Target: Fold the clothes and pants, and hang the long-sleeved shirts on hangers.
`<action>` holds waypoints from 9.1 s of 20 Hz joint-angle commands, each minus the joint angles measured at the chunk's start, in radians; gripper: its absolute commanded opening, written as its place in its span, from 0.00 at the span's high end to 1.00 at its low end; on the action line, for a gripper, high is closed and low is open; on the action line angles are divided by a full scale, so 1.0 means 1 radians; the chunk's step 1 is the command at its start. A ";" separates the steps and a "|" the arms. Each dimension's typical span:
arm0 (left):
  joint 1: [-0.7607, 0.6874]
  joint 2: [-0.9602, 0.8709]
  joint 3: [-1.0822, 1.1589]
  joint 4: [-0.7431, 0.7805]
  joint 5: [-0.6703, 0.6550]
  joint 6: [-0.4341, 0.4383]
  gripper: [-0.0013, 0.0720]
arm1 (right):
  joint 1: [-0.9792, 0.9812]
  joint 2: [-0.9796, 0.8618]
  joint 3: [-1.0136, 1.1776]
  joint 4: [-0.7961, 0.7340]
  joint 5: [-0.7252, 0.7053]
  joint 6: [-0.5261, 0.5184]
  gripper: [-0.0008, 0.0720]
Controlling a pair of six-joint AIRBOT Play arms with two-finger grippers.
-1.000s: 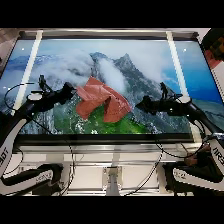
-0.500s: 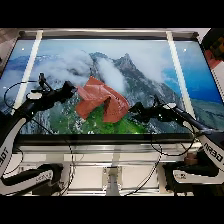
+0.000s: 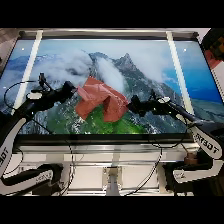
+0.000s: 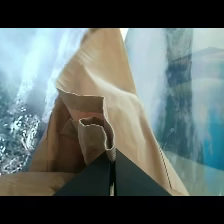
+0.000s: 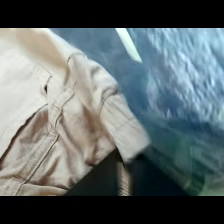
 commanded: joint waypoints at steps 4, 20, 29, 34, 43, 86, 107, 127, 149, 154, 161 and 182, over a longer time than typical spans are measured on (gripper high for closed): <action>0.018 0.001 0.044 0.000 -0.004 0.127 0.97 | -0.049 0.014 0.080 -0.107 0.044 -0.004 0.95; -0.063 0.101 0.291 0.177 -0.025 0.229 0.97 | -0.114 0.175 0.718 -0.595 0.426 0.058 0.95; -0.266 0.449 0.298 0.732 0.012 0.045 0.97 | -0.034 0.379 0.778 -0.822 0.643 0.172 0.95; -0.326 0.411 0.298 0.931 -0.061 -0.201 0.97 | 0.018 0.411 0.778 -0.840 0.706 0.183 0.95; -0.323 -0.070 0.297 1.011 0.249 -0.234 0.97 | 0.014 0.047 0.776 -1.131 0.434 0.201 0.95; -0.509 0.657 -0.455 0.986 -0.025 -1.275 0.64 | 0.063 0.875 -0.454 -0.388 -0.059 0.235 0.94; -0.510 0.258 -0.490 0.620 0.471 -1.320 0.32 | 0.071 0.624 -0.458 -0.341 -0.308 0.452 0.05; -0.510 0.175 -0.447 0.621 0.569 -1.412 0.96 | 0.071 0.441 -0.449 -0.259 -0.498 0.478 0.25; -0.504 0.409 -0.312 1.213 0.787 -1.296 0.97 | 0.069 0.809 -0.335 -0.321 -0.325 0.521 0.95; -0.456 0.557 -0.264 1.213 0.731 -1.213 0.97 | 0.036 0.947 -0.335 -0.531 -0.154 0.724 0.95; -0.446 0.605 -0.241 1.213 0.680 -1.183 0.97 | -0.040 1.058 -0.281 -0.714 -0.023 0.829 0.95; -0.330 -0.093 0.848 1.318 0.567 -1.183 0.97 | -0.040 0.170 0.706 -0.717 -0.515 0.595 0.95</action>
